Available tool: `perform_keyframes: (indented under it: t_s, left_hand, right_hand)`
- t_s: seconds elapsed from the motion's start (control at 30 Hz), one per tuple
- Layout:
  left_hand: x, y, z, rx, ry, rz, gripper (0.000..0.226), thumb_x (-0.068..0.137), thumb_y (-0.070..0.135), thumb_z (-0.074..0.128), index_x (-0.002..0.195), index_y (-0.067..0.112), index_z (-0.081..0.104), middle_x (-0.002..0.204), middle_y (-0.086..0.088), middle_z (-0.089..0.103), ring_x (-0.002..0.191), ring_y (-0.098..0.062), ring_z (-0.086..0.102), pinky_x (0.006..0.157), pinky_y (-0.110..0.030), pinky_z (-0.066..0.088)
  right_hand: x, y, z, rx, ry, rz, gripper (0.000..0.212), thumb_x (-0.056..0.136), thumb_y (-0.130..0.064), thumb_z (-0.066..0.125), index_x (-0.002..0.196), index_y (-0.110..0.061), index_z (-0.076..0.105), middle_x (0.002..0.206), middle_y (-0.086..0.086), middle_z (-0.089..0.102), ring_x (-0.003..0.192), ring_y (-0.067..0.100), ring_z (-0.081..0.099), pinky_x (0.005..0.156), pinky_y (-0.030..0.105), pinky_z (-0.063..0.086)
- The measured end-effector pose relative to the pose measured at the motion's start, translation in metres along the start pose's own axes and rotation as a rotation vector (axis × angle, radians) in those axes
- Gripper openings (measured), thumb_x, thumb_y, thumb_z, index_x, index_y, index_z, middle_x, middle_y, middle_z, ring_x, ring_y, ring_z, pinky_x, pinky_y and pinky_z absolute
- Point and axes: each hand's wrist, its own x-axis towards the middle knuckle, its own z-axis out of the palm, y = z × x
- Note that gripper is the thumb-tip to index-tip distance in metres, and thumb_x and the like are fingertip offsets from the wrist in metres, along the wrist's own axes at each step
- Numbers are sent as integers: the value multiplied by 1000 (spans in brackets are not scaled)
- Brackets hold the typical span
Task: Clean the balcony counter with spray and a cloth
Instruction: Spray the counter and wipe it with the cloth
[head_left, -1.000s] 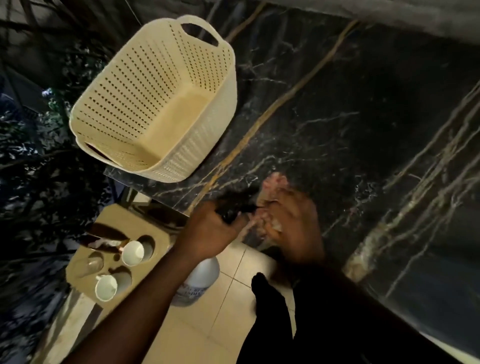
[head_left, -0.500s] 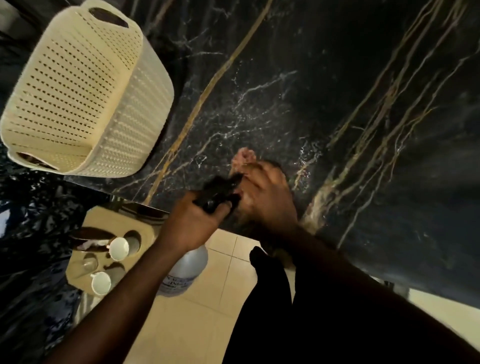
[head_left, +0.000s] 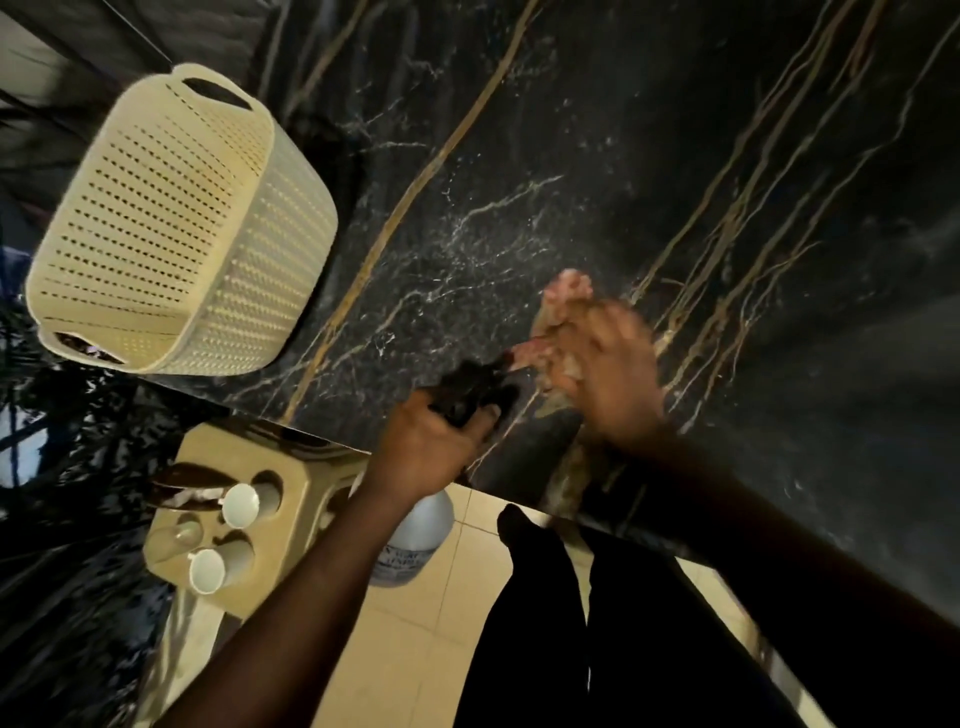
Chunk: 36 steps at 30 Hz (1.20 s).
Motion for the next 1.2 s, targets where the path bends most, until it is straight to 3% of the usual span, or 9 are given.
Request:
perform_keyframes:
  t_s: [0.13, 0.23, 0.37, 0.47, 0.57, 0.73, 0.93, 1.03, 1.2]
  left_hand:
    - [1, 2, -12, 42, -138, -1, 30, 77, 50, 72, 86, 21, 71, 75, -1, 71, 73, -20, 67, 71, -34, 55]
    - [-6, 6, -34, 30, -233, -51, 34, 76, 54, 70, 100, 30, 67, 59, 1, 63, 55, -16, 60, 60, -26, 49]
    - [-13, -2, -60, -82, -211, -15, 31, 79, 46, 71, 84, 15, 72, 59, -10, 67, 63, -25, 68, 54, -15, 48]
    - [-13, -11, -82, -129, -184, -32, 40, 78, 51, 70, 76, 11, 72, 65, -14, 68, 64, -16, 69, 59, -12, 50]
    - [-2, -9, -106, -193, -180, 15, 42, 75, 53, 72, 100, 19, 73, 98, -11, 74, 90, -20, 70, 79, -26, 53]
    - [22, -2, -151, -137, -188, 137, 37, 79, 47, 71, 84, 11, 73, 81, -9, 76, 36, -8, 56, 58, -24, 50]
    - [66, 7, -184, -112, -132, 177, 26, 79, 34, 73, 85, 9, 73, 76, -13, 75, 54, -28, 66, 52, -24, 50]
    - [83, 25, -190, -66, -139, 189, 29, 79, 36, 73, 76, 8, 73, 58, -2, 69, 38, -16, 58, 44, -16, 45]
    - [103, 74, -196, -140, -263, 221, 26, 83, 36, 69, 81, 10, 70, 80, -4, 74, 30, -9, 50, 40, -20, 43]
  right_hand:
    - [-45, -27, 7, 140, -75, -368, 33, 85, -40, 59, 117, -32, 52, 130, -3, 55, 122, 32, 45, 94, 47, 42]
    - [-56, -9, 3, 167, -168, -492, 39, 85, -53, 48, 118, -35, 54, 131, -6, 54, 127, 27, 37, 100, 46, 38]
    - [-42, -12, 7, 79, -178, -425, 33, 78, -47, 66, 106, -30, 66, 127, -9, 59, 122, 21, 46, 99, 37, 39]
    - [-25, -23, 20, 75, -272, -359, 37, 85, -50, 52, 116, -33, 59, 140, -13, 47, 133, 20, 38, 105, 38, 32]
    - [7, -44, 21, 90, -240, -270, 35, 76, -45, 52, 107, -32, 61, 132, -9, 53, 124, 23, 46, 102, 36, 35]
    - [37, -83, 33, 59, -209, -170, 40, 74, -43, 53, 112, -31, 56, 131, -4, 53, 119, 25, 49, 97, 35, 39]
    - [75, -131, 40, 19, -107, -50, 43, 75, -40, 51, 107, -17, 68, 119, 9, 64, 103, 28, 59, 90, 36, 37]
    - [84, -126, 46, 61, -36, -18, 40, 78, -38, 53, 108, -16, 68, 117, 9, 64, 103, 28, 52, 87, 37, 43]
    - [127, -101, 53, 84, -11, 109, 43, 78, -42, 53, 112, -18, 64, 118, 7, 62, 99, 32, 58, 87, 36, 41]
